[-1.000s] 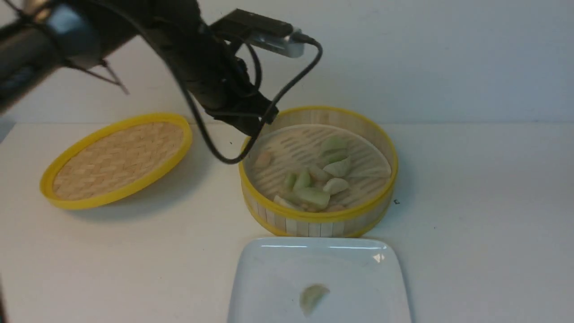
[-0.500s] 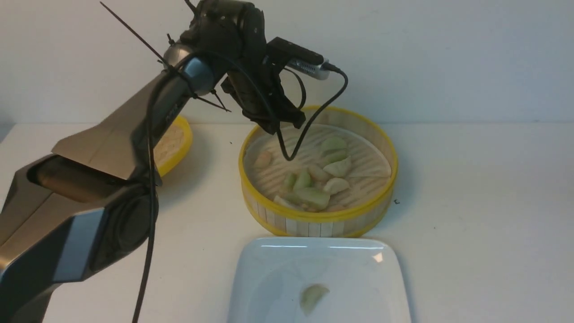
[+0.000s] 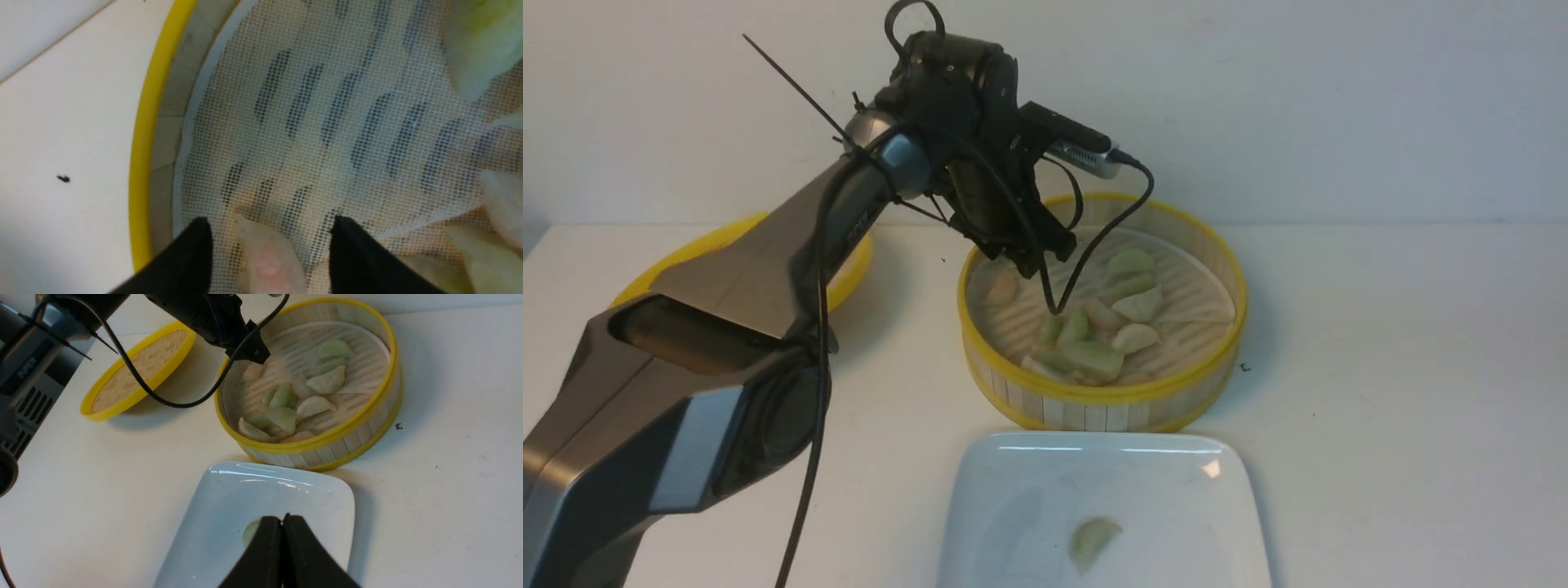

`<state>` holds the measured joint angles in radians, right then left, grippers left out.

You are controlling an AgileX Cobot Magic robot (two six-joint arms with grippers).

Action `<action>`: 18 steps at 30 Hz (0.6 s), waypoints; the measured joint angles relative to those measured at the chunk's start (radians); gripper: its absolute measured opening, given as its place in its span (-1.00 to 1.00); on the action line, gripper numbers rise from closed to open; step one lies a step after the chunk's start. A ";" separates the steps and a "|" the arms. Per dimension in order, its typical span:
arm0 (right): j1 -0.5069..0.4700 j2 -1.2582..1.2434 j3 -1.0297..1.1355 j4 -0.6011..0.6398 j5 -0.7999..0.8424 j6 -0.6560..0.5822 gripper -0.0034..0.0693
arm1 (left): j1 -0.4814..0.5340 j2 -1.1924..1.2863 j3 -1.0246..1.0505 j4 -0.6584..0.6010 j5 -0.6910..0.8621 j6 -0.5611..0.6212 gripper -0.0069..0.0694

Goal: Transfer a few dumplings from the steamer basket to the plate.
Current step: Use the left arm to grab a dumpling from the steamer

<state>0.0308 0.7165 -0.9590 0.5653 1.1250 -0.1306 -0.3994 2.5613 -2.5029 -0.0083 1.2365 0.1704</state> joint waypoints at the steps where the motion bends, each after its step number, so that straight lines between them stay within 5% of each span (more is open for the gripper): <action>1: 0.000 0.000 0.000 0.000 0.000 0.000 -0.94 | 0.000 0.000 0.000 0.001 0.000 -0.004 0.20; 4: 0.000 0.000 0.000 0.000 0.004 0.000 -0.94 | -0.002 0.024 0.000 0.008 0.000 -0.027 0.33; 10: 0.000 0.000 0.000 0.000 0.015 0.000 -0.94 | -0.005 0.036 0.000 0.008 0.000 -0.035 0.25; 18: 0.000 0.000 0.000 -0.001 0.036 0.000 -0.94 | -0.033 0.038 -0.001 0.060 0.000 -0.044 -0.48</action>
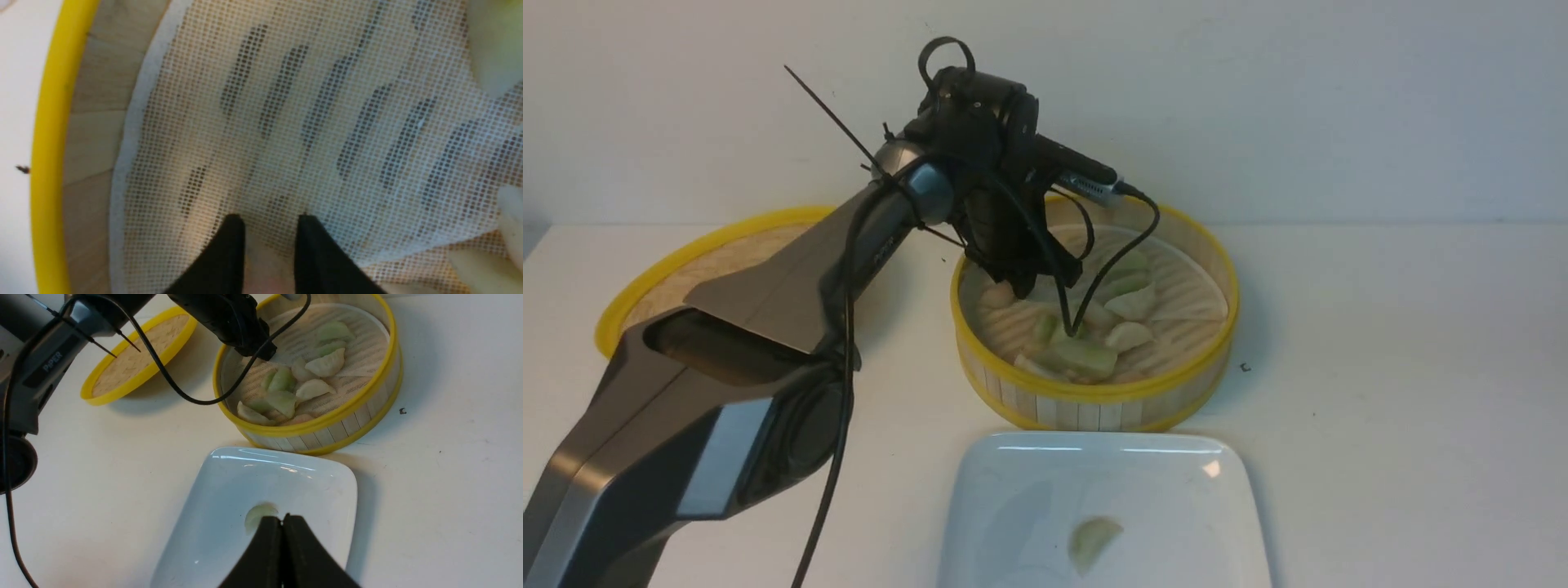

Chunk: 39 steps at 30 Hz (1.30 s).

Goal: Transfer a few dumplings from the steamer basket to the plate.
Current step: Use the left arm to grab a dumpling from the steamer, then use the left arm to put the dumpling into the plate

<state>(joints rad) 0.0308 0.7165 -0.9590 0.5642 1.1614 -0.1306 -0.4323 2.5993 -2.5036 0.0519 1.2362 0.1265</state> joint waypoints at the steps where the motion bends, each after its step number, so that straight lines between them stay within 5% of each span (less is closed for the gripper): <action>1: 0.000 0.000 0.000 0.000 0.002 0.000 -0.94 | -0.004 0.000 0.000 0.007 0.000 0.000 -0.48; 10: 0.000 0.000 0.000 0.000 0.043 0.000 -0.94 | -0.061 -0.117 0.001 0.022 0.005 -0.002 -0.48; 17: 0.000 0.000 0.000 -0.001 0.065 0.000 -0.94 | -0.086 -0.314 0.092 -0.097 0.005 -0.026 -0.48; 31: 0.000 0.000 0.000 -0.004 0.065 -0.041 -0.94 | -0.274 -0.733 1.018 -0.163 -0.087 -0.103 -0.48; 39: 0.000 0.000 0.000 -0.007 0.064 -0.061 -0.93 | -0.286 -0.660 1.073 -0.164 -0.215 -0.155 -0.48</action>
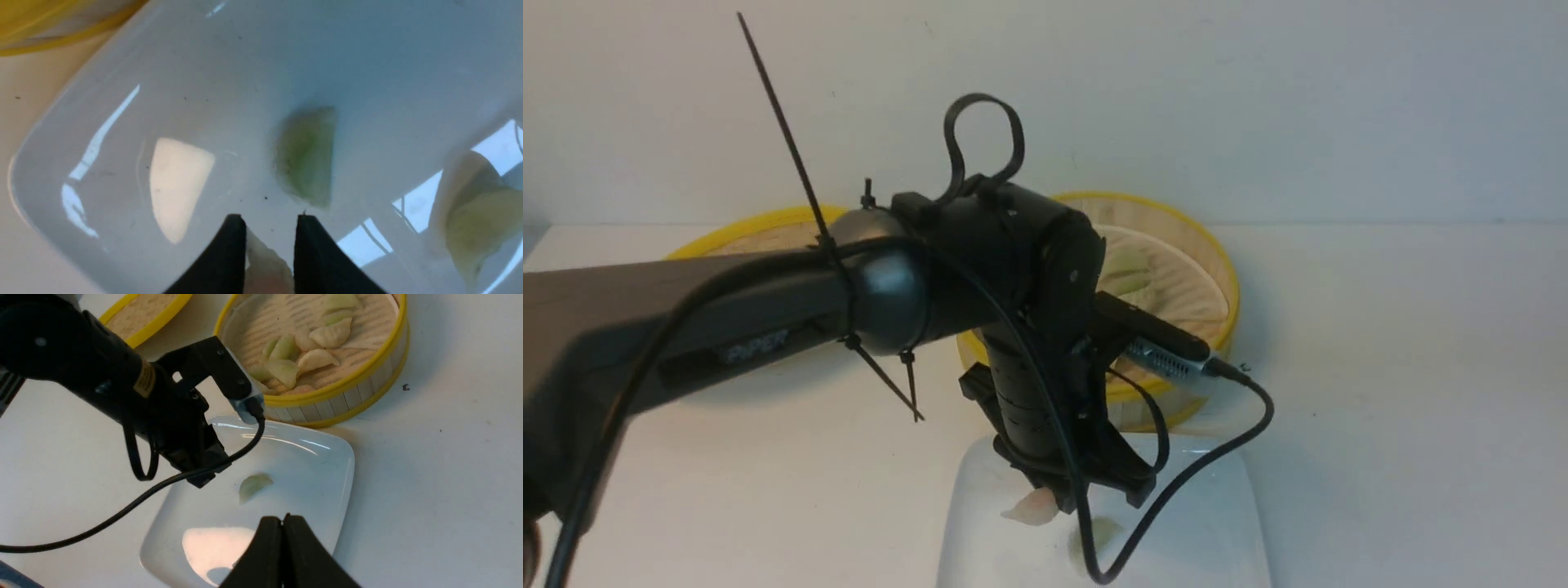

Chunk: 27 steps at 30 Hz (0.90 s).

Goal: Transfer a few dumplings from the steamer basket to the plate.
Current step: Use the left arm to put the dumpling into the plate, then use the right arm to grab a dumpling from inside the steamer

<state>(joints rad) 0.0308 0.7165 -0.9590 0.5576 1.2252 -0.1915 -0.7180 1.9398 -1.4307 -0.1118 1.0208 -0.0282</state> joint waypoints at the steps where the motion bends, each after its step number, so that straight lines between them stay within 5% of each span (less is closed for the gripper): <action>1: 0.000 0.000 0.000 -0.001 -0.005 -0.003 -0.93 | 0.000 0.009 0.000 0.005 -0.004 -0.004 -0.46; 12: 0.000 0.062 -0.018 0.001 -0.026 -0.022 -0.93 | 0.000 0.001 -0.041 0.053 0.052 -0.018 0.27; 16: 0.000 0.238 -0.105 0.020 -0.003 -0.068 -0.93 | 0.000 -0.078 -0.108 0.144 0.162 -0.047 -0.04; 20: 0.013 0.390 -0.205 0.021 -0.005 -0.111 -0.93 | 0.008 -0.215 -0.112 0.227 0.188 -0.077 -0.63; 27: 0.204 0.662 -0.396 -0.100 -0.093 -0.126 -0.93 | 0.020 -0.590 0.038 0.202 0.209 -0.134 -0.83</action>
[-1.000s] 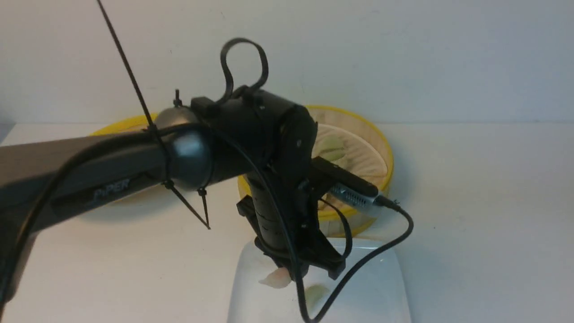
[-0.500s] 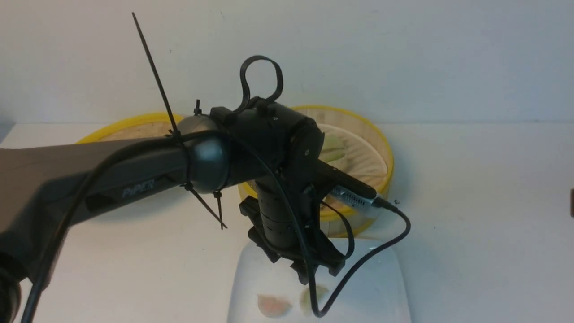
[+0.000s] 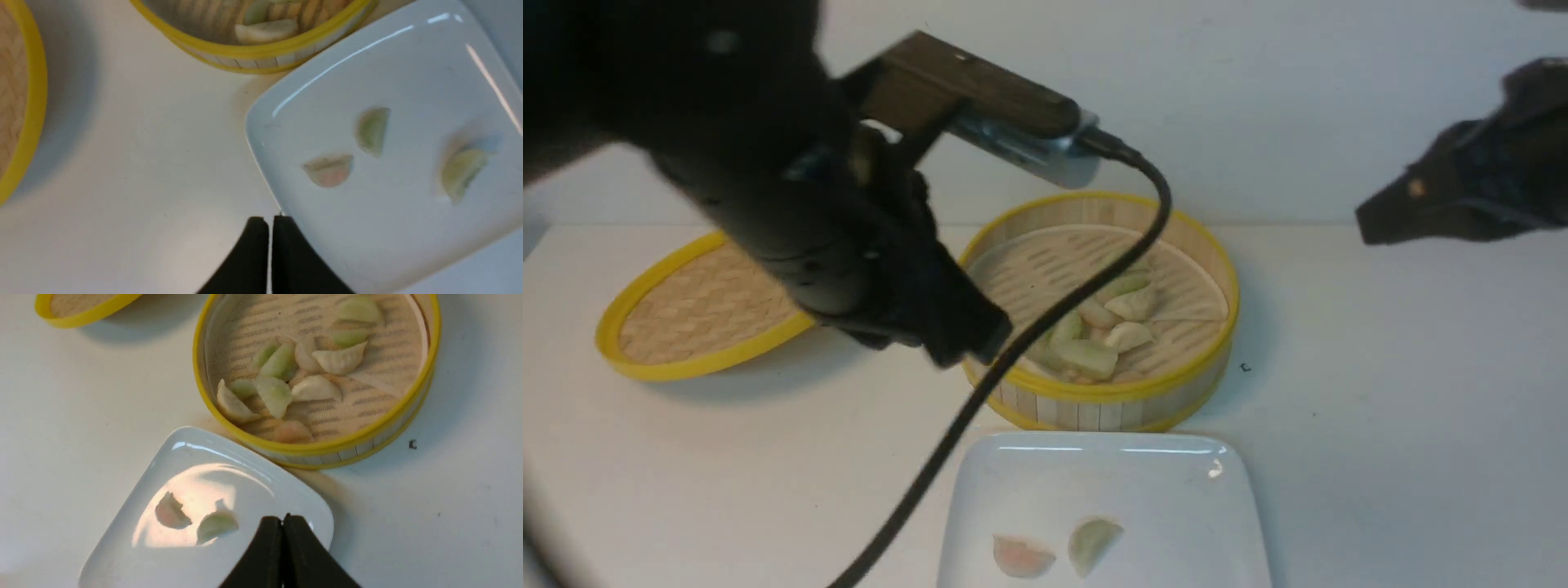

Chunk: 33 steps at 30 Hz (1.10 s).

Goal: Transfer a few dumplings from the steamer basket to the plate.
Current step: Use the right arm to grab a dumpling from inside the steamer

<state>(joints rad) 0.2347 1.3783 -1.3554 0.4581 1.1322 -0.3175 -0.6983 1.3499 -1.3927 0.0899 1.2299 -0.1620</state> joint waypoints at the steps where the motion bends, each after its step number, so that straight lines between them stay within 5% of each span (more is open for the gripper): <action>1: 0.012 0.024 -0.014 -0.016 -0.010 0.002 -0.92 | 0.000 -0.044 0.029 -0.014 0.000 -0.004 -0.83; 6: 0.141 0.232 -0.126 -0.144 -0.071 0.006 -0.71 | 0.000 -0.281 0.209 -0.090 -0.053 -0.050 -0.83; 12: 0.222 0.510 -0.268 -0.287 -0.125 0.006 -0.11 | 0.000 -0.464 0.368 -0.112 -0.107 -0.113 -0.83; 19: 0.227 0.711 -0.376 -0.313 -0.132 0.006 0.49 | 0.000 -0.519 0.384 -0.099 -0.054 -0.142 -0.83; 33: 0.227 0.855 -0.443 -0.293 -0.151 0.006 0.44 | 0.000 -0.522 0.384 -0.044 -0.033 -0.161 -0.83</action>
<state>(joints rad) 0.4614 2.2329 -1.7984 0.1650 0.9809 -0.3116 -0.6983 0.8282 -1.0090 0.0454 1.1969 -0.3232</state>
